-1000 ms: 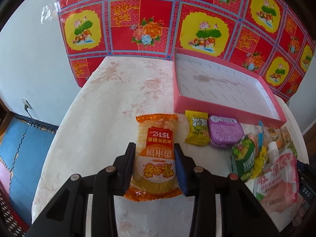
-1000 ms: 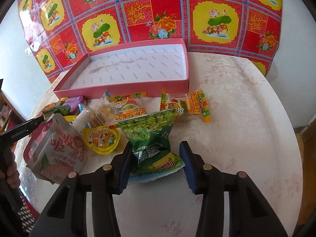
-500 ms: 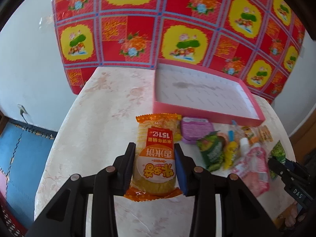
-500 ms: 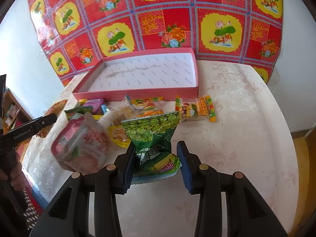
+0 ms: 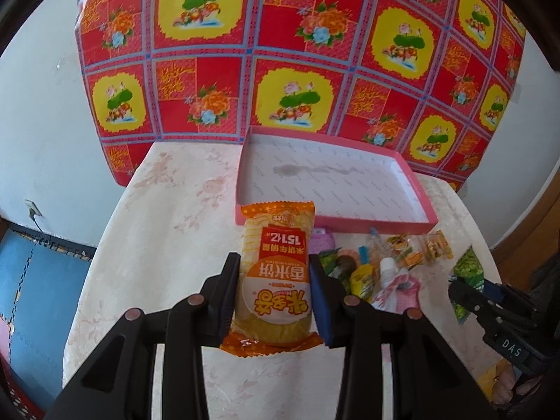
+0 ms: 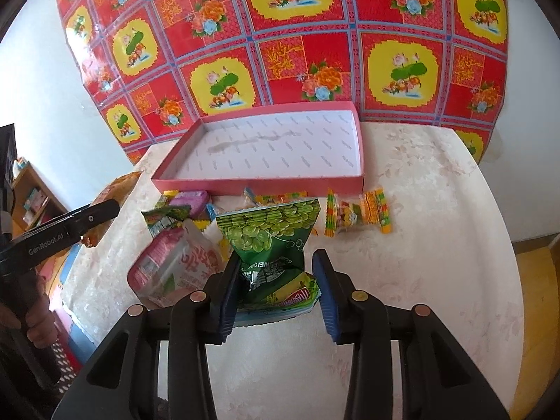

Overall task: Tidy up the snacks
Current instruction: 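Carry the bread bag into the pink tray and release while the right tool drops the pea bag there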

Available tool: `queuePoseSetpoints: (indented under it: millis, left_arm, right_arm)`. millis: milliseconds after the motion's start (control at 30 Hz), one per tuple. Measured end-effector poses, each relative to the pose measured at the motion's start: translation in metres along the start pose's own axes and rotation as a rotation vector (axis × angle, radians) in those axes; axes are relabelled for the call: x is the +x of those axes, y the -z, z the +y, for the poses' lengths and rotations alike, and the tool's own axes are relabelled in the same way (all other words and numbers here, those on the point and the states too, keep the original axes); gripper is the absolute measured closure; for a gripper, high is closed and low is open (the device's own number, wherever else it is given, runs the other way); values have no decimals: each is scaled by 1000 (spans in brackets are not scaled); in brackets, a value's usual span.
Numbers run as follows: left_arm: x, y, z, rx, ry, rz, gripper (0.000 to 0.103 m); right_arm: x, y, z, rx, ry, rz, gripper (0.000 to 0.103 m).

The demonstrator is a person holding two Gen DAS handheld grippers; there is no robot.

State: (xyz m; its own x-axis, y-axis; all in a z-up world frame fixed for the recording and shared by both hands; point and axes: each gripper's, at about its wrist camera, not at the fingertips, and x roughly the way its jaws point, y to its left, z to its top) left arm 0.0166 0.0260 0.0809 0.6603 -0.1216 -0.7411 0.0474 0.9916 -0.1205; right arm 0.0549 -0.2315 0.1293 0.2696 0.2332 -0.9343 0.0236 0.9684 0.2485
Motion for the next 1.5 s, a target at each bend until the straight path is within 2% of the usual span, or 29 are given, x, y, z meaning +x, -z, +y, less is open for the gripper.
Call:
queuePoseSetpoints:
  millis: [367, 667, 1000, 1500]
  left_arm:
    - [9, -32, -23, 33, 27, -33, 64]
    - [32, -62, -29, 33, 30, -24, 64]
    - [67, -90, -37, 39, 46, -7, 64]
    - [126, -106, -39, 39, 34, 55, 64]
  right_arm:
    - [5, -33, -3, -7, -20, -12, 63]
    - [16, -66, -5, -24, -19, -21, 63]
    - [49, -105, -17, 26, -24, -7, 63]
    - [111, -135, -33, 59, -12, 53, 63]
